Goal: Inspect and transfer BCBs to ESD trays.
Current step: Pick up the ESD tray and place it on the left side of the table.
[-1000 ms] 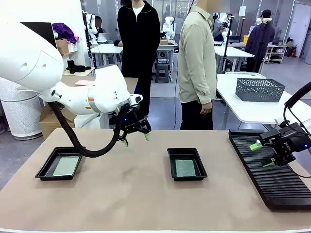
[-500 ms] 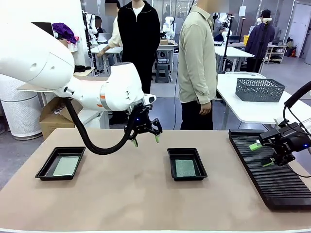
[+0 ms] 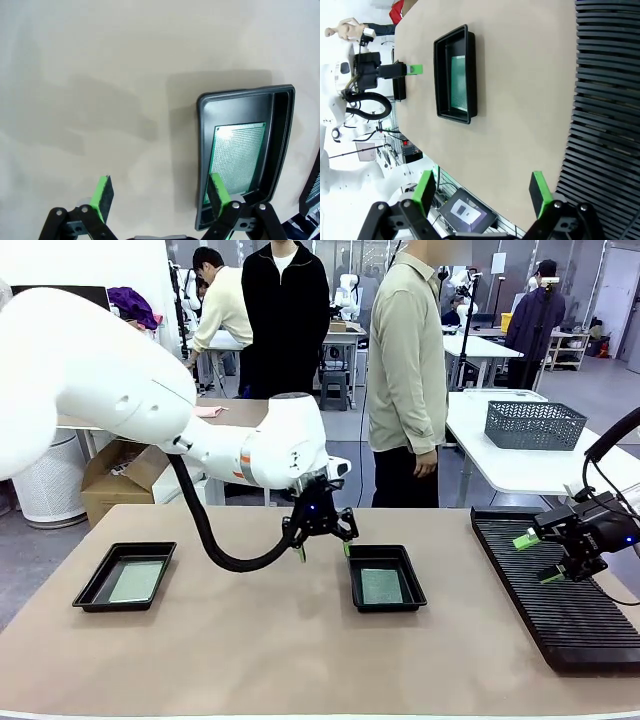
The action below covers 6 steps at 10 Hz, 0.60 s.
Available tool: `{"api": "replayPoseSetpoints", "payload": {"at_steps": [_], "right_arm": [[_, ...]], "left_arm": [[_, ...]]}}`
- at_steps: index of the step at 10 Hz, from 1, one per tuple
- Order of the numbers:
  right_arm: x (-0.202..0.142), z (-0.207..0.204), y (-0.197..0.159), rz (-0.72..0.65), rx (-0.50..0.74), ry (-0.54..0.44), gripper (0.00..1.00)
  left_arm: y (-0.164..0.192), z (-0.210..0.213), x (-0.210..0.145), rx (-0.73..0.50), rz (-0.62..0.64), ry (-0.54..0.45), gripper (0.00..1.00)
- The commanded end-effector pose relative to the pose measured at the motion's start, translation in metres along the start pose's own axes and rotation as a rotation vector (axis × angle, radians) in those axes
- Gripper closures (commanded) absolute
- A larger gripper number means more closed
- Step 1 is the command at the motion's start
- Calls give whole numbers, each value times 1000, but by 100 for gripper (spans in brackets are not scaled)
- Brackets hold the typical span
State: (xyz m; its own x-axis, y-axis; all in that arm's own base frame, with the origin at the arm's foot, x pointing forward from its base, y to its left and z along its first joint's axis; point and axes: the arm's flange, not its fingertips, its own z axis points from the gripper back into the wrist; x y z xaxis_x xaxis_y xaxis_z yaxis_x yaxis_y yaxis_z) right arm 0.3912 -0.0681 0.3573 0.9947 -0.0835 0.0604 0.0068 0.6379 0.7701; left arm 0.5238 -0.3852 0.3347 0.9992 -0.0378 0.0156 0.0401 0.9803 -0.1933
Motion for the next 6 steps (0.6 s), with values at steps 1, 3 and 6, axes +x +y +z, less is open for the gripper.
{"api": "replayPoseSetpoints", "payload": {"at_steps": [1, 3, 6], "right_arm": [[0, 0, 2, -7, -1, -6, 0], [0, 0, 2, -7, -1, -6, 0], [0, 0, 2, -7, -1, -6, 0]], "left_arm": [[-13, -9, 7, 33, 13, -9, 0], [-21, -14, 8, 44, 8, 6, 0], [-24, -15, 8, 86, 7, 20, 0]]}}
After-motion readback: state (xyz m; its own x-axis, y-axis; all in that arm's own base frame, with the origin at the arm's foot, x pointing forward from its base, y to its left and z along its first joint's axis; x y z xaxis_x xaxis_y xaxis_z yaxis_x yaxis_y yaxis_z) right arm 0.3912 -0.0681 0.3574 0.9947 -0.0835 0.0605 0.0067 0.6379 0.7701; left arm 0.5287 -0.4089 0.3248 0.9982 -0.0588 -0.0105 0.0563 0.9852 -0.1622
